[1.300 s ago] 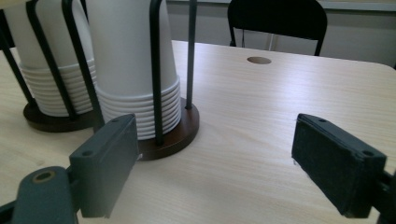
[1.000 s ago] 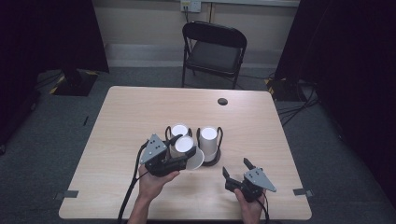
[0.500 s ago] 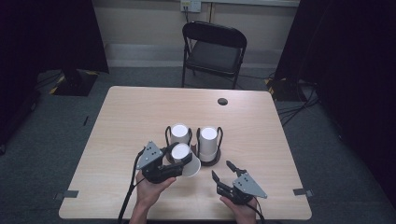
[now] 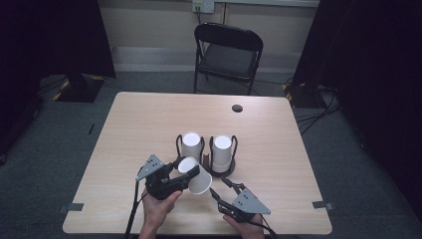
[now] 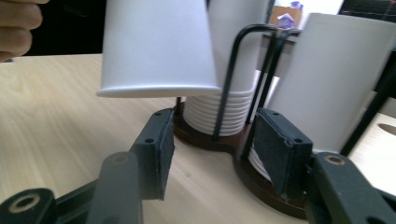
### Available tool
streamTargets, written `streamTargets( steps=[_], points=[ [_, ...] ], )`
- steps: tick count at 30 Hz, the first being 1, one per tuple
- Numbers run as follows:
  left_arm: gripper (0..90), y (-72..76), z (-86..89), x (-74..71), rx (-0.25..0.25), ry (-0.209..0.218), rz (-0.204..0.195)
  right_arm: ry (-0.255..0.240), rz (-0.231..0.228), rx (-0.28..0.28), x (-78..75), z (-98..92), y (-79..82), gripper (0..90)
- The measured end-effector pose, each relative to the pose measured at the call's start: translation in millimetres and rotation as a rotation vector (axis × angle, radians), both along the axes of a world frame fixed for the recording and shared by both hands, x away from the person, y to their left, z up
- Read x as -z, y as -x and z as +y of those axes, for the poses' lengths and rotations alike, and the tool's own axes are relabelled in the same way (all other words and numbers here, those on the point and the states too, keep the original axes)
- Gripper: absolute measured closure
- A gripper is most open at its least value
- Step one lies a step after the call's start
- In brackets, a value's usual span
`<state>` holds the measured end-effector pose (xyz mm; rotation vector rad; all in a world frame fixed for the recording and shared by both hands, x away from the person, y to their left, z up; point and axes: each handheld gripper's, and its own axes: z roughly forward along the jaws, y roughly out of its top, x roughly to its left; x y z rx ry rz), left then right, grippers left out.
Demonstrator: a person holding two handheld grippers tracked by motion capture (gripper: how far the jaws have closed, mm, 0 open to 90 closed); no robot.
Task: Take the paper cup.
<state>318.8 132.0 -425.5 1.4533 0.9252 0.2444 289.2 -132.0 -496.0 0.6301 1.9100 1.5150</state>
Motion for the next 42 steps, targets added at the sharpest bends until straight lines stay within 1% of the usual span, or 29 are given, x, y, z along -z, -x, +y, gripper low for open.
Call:
streamTargets(
  steps=[1,2,3,5,6,8,9,11,12,14,18,19,21,23,27,29,31,32,33,34,35,36,37,38,39,40,41,42],
  points=[
    [34.7,0.0,0.0,0.0,0.000,0.000,0.000,0.003,-0.002,-0.004,0.6,1.2,0.2,48.6],
    [34.7,0.1,0.6,0.2,0.009,0.017,0.007,0.003,-0.002,-0.004,0.6,1.2,0.2,48.6],
    [34.7,0.6,1.1,0.2,0.015,0.026,0.009,0.008,-0.014,-0.014,1.1,3.1,0.5,49.7],
    [34.7,0.7,0.9,0.1,0.018,0.028,0.012,0.004,-0.027,-0.018,1.3,4.2,1.1,51.3],
    [34.7,0.7,0.4,0.1,0.023,0.036,0.020,0.004,-0.027,-0.018,1.3,4.2,1.1,51.3],
    [34.6,0.9,0.2,0.1,0.027,0.028,0.025,0.003,-0.047,-0.024,1.5,5.2,1.2,52.9],
    [34.6,1.0,-0.4,0.2,0.036,0.041,0.032,0.004,-0.057,-0.025,1.4,5.6,1.5,53.7],
    [34.6,1.0,-1.8,0.6,0.043,0.058,0.047,-0.016,-0.077,-0.029,1.0,6.3,2.0,56.0],
    [34.7,1.0,-1.8,0.6,0.043,0.058,0.047,-0.016,-0.077,-0.029,1.0,6.3,2.0,56.0],
    [34.6,0.2,-2.9,1.3,0.049,0.069,0.056,-0.026,-0.104,-0.022,0.2,6.4,1.7,57.0],
    [34.6,-0.4,-3.8,1.5,0.060,0.081,0.068,-0.031,-0.116,-0.019,-0.3,6.8,0.4,58.7],
    [34.6,-1.4,-4.8,2.1,0.054,0.096,0.087,-0.032,-0.127,-0.018,-0.9,7.6,-0.6,60.3],
    [34.6,-2.1,-4.2,2.5,0.059,0.098,0.092,-0.037,-0.132,-0.017,-1.4,8.0,-1.2,61.3],
    [34.7,-2.7,-4.5,2.6,0.068,0.121,0.102,-0.038,-0.135,-0.017,-1.5,8.1,-1.4,61.6],
    [34.6,-1.8,-6.2,2.0,0.078,0.130,0.105,-0.042,-0.144,-0.020,-2.2,8.3,-2.3,63.5],
    [34.6,-1.5,-8.1,2.6,0.076,0.137,0.115,-0.041,-0.149,-0.019,-2.7,8.5,-2.9,64.2],
    [34.6,-1.5,-9.9,3.6,0.078,0.133,0.123,-0.040,-0.151,-0.020,-3.0,8.6,-3.1,64.5],
    [34.6,-1.7,-11.6,4.1,0.084,0.145,0.129,-0.041,-0.155,-0.023,-3.6,9.0,-3.6,65.4],
    [34.6,-1.7,-11.6,4.1,0.084,0.145,0.129,-0.041,-0.155,-0.023,-3.6,9.0,-3.6,65.4],
    [34.6,-1.6,-13.2,4.5,0.097,0.154,0.134,-0.047,-0.163,-0.022,-4.8,9.4,-4.2,66.2],
    [34.6,-1.6,-13.2,4.5,0.097,0.154,0.134,-0.047,-0.163,-0.022,-4.8,9.4,-4.2,66.2],
    [34.5,-1.6,-14.2,4.7,0.106,0.160,0.137,-0.057,-0.168,-0.027,-6.0,9.8,-4.8,67.0],
    [34.5,-1.6,-15.0,5.2,0.115,0.159,0.136,-0.057,-0.168,-0.027,-6.0,9.8,-4.8,67.0],
    [34.5,-1.3,-16.2,5.4,0.117,0.167,0.138,-0.057,-0.174,-0.024,-6.5,10.3,-5.1,67.2],
    [34.4,-1.2,-17.0,5.7,0.113,0.166,0.135,-0.057,-0.176,-0.024,-6.8,10.7,-5.4,67.6],
    [34.0,-0.8,-19.0,5.6,0.117,0.147,0.136,-0.052,-0.177,-0.024,-6.0,11.4,-5.5,68.7],
    [33.9,-0.8,-19.0,5.6,0.117,0.147,0.136,-0.052,-0.177,-0.024,-6.0,11.4,-5.5,68.7],
    [33.9,-1.6,-19.3,6.3,0.116,0.154,0.148,-0.047,-0.177,-0.020,-4.6,11.9,-5.4,70.6]
  ],
)
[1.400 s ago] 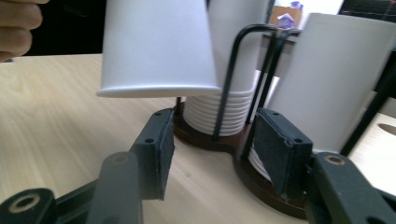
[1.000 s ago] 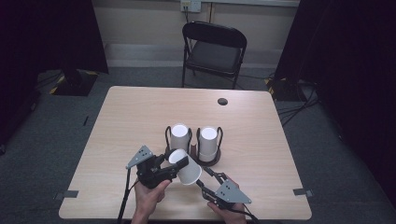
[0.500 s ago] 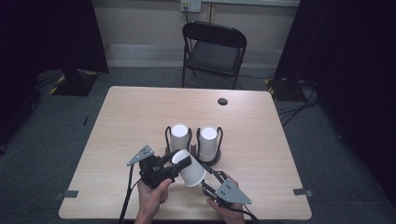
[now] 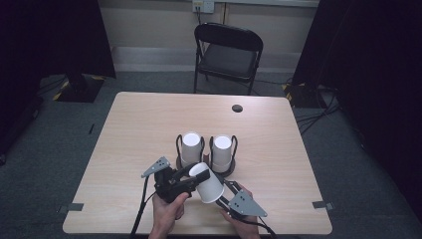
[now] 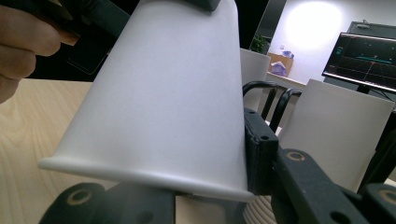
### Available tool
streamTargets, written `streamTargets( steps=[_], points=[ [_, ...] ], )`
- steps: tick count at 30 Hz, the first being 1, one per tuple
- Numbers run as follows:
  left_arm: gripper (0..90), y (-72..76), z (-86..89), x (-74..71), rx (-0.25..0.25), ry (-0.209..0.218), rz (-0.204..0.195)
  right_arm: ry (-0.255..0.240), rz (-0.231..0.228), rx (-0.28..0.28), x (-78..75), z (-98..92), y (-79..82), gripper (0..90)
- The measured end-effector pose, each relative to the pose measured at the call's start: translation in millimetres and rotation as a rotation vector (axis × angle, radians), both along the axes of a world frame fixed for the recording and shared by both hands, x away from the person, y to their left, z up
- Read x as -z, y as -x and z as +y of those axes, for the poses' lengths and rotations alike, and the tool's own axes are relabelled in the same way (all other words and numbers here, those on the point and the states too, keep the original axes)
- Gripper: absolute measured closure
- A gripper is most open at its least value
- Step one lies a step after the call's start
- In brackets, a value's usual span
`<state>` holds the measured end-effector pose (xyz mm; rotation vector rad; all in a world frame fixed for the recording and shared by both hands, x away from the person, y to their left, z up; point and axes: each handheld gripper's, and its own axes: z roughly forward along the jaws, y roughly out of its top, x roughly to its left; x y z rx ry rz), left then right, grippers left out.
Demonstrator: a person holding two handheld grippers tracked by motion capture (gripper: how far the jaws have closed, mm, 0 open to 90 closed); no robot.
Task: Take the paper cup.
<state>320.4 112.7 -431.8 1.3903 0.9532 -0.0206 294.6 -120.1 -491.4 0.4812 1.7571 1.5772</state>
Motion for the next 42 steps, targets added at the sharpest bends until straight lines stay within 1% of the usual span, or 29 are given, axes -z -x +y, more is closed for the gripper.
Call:
streamTargets(
  steps=[1,2,3,4,7,8,11,12,13,15,16,19,22,23,28,31,32,33,35,36,38,41,42],
  points=[
    [33.9,0.0,0.0,0.0,0.000,0.000,0.000,0.000,0.000,0.000,0.0,0.0,0.0,70.6],
    [33.8,-1.7,1.1,1.3,0.014,0.009,0.003,-0.007,0.001,-0.003,0.8,-1.3,-0.1,73.7],
    [33.8,-1.7,1.1,1.3,0.014,0.009,0.003,-0.007,0.001,-0.003,0.8,-1.3,-0.1,73.7],
    [33.7,-2.4,1.4,2.1,0.020,0.018,0.003,-0.005,-0.009,0.007,0.7,-2.1,0.1,76.4],
    [32.2,-2.8,1.6,2.0,0.025,0.005,0.001,-0.009,-0.013,0.016,0.6,-2.5,0.2,78.9],
    [31.8,-2.9,1.1,1.9,0.026,-0.005,-0.005,-0.013,-0.011,0.017,0.5,-2.6,0.4,79.3],
    [31.5,-3.0,0.3,2.4,0.020,-0.008,-0.009,-0.009,-0.009,0.020,0.1,-2.8,1.4,80.0],
    [30.7,-2.3,0.7,2.2,0.016,-0.015,-0.019,-0.010,-0.016,0.025,-0.6,-3.3,2.6,80.8],
    [30.5,-1.6,0.5,2.0,0.004,-0.024,-0.020,-0.012,-0.011,0.024,-0.9,-3.6,3.1,81.1],
    [30.1,-2.3,1.0,2.6,0.005,-0.027,-0.018,-0.015,0.000,0.023,-1.4,-4.6,3.5,81.8],
    [30.1,-2.3,1.0,2.6,0.005,-0.027,-0.018,-0.016,-0.002,0.024,-1.7,-4.8,3.6,82.0],
    [30.1,-3.0,0.9,3.0,0.006,-0.016,-0.017,-0.019,-0.001,0.025,-2.1,-4.9,3.8,82.2],
    [29.9,-4.3,2.2,3.4,0.014,-0.025,-0.018,-0.027,0.008,0.024,-2.2,-5.4,3.9,82.4],
    [29.7,-4.3,3.1,3.7,0.010,-0.037,-0.023,-0.019,0.007,0.024,-2.0,-4.9,3.9,82.6],
    [29.4,-4.4,4.2,3.8,0.000,-0.042,-0.027,-0.013,0.014,0.019,-1.6,-4.2,3.7,83.3],
    [29.4,-4.5,5.1,3.6,-0.010,-0.048,-0.036,-0.013,0.020,0.017,-1.8,-4.7,3.8,83.5],
    [30.1,-4.8,5.7,3.4,-0.018,-0.054,-0.039,-0.016,0.031,0.014,-2.0,-5.2,4.0,84.0],
    [30.9,-5.4,6.5,3.3,-0.013,-0.061,-0.046,-0.021,0.055,0.001,-2.5,-6.9,4.6,85.6],
    [30.9,-5.4,6.9,2.5,-0.009,-0.079,-0.057,-0.023,0.058,-0.004,-2.8,-7.5,4.5,85.7],
    [30.8,-5.1,6.6,1.9,-0.015,-0.091,-0.065,-0.027,0.074,-0.009,-3.2,-8.4,4.5,86.0],
    [30.7,-4.7,6.7,1.1,-0.020,-0.101,-0.075,-0.029,0.077,-0.007,-3.4,-8.7,4.1,86.1],
    [29.3,-3.2,6.9,0.2,-0.059,-0.138,-0.116,-0.022,0.100,0.001,-4.3,-9.7,3.4,86.1],
    [29.2,-2.8,7.5,0.1,-0.059,-0.152,-0.128,-0.020,0.104,0.003,-4.8,-10.3,3.0,86.1]
  ],
)
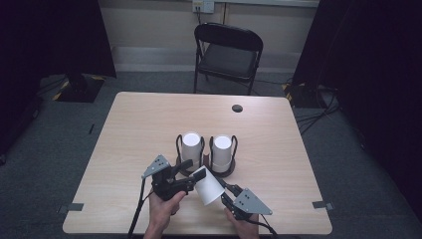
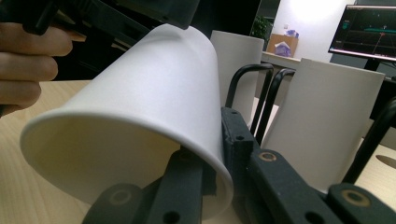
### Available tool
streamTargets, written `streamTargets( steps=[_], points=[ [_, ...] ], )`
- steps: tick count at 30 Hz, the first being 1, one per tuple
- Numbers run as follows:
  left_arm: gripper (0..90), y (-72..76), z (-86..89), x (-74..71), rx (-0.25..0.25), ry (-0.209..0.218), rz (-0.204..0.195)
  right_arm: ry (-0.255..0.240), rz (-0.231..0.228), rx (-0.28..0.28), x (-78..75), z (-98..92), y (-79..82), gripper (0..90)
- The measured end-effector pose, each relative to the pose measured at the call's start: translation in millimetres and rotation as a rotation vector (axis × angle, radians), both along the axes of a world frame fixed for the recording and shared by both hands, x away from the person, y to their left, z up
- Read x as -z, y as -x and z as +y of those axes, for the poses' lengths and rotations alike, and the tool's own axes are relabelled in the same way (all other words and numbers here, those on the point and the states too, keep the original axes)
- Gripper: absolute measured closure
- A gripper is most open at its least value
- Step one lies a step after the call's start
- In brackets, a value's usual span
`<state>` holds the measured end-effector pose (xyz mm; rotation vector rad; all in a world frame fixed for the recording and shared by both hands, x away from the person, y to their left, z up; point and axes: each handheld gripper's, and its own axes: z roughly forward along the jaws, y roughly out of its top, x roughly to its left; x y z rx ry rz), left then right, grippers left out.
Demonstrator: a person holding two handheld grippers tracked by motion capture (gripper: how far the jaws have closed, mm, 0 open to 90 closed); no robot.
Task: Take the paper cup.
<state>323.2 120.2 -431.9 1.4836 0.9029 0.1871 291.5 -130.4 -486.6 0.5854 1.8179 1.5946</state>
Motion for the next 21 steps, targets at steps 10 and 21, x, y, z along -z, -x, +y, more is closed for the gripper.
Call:
streamTargets(
  steps=[10,21],
  points=[
    [22.1,4.0,2.0,3.1,-0.008,-0.065,-0.069,0.022,0.116,0.010,-1.1,-4.3,-3.2,87.0],
    [17.0,11.7,8.4,12.3,-0.023,-0.178,-0.189,0.078,0.208,0.017,-2.4,-10.1,-6.3,87.2]
  ],
)
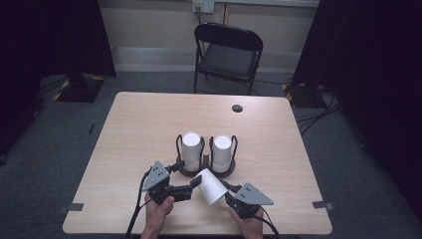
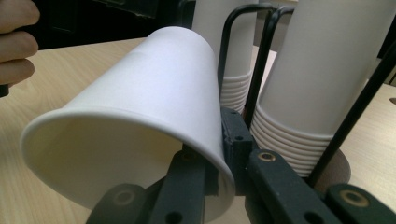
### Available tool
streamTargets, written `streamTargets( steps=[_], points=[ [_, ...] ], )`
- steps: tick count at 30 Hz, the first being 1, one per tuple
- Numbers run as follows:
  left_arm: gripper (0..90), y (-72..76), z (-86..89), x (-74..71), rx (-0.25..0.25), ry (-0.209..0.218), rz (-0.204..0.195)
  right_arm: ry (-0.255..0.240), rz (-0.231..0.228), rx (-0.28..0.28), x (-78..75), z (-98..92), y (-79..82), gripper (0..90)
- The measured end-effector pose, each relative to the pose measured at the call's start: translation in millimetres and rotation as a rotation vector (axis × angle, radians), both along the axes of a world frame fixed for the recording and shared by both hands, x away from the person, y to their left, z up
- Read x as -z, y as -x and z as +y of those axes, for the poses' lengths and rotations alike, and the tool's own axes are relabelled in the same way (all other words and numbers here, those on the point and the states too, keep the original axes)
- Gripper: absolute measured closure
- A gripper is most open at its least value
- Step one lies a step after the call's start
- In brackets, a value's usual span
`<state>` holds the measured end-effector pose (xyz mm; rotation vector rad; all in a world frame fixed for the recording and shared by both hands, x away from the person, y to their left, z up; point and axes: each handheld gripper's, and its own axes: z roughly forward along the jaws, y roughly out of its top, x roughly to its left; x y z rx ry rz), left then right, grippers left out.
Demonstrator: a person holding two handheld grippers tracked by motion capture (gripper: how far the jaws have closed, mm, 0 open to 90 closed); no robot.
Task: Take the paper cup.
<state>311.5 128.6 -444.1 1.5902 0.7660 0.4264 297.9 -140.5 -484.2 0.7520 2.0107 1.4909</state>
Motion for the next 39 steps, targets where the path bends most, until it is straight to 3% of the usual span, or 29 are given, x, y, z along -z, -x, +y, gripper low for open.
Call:
streamTargets(
  steps=[1,3,5,13,20,23,32,34,39],
  points=[
    [17.6,0.0,0.0,0.0,0.000,0.000,0.000,0.000,0.000,0.000,0.0,0.0,0.0,87.2],
    [17.5,2.1,-0.2,0.2,0.006,-0.055,-0.029,0.012,0.015,-0.005,-0.8,-1.1,-1.4,87.2],
    [17.5,2.8,-0.3,0.6,0.007,-0.082,-0.035,0.031,0.035,-0.010,-1.7,-1.9,-2.9,87.2],
    [15.9,2.6,1.2,7.6,0.032,-0.105,-0.061,0.073,0.097,-0.021,-8.2,-6.4,-8.1,87.2],
    [17.3,6.5,-1.3,11.0,0.059,-0.169,-0.115,0.104,0.149,-0.051,-16.0,-8.9,-12.0,87.5],
    [19.2,7.3,-1.9,10.4,0.083,-0.171,-0.119,0.128,0.169,-0.063,-19.5,-8.7,-14.1,87.5],
    [16.1,10.3,-7.7,14.1,0.130,-0.234,-0.122,0.159,0.225,-0.105,-27.6,-11.6,-19.6,87.5],
    [18.4,11.2,-9.3,14.8,0.131,-0.243,-0.128,0.191,0.264,-0.123,-29.6,-10.1,-21.5,87.5],
    [17.7,13.6,-13.2,15.2,0.170,-0.259,-0.133,0.202,0.319,-0.130,-32.7,-8.7,-23.0,87.4]
  ],
)
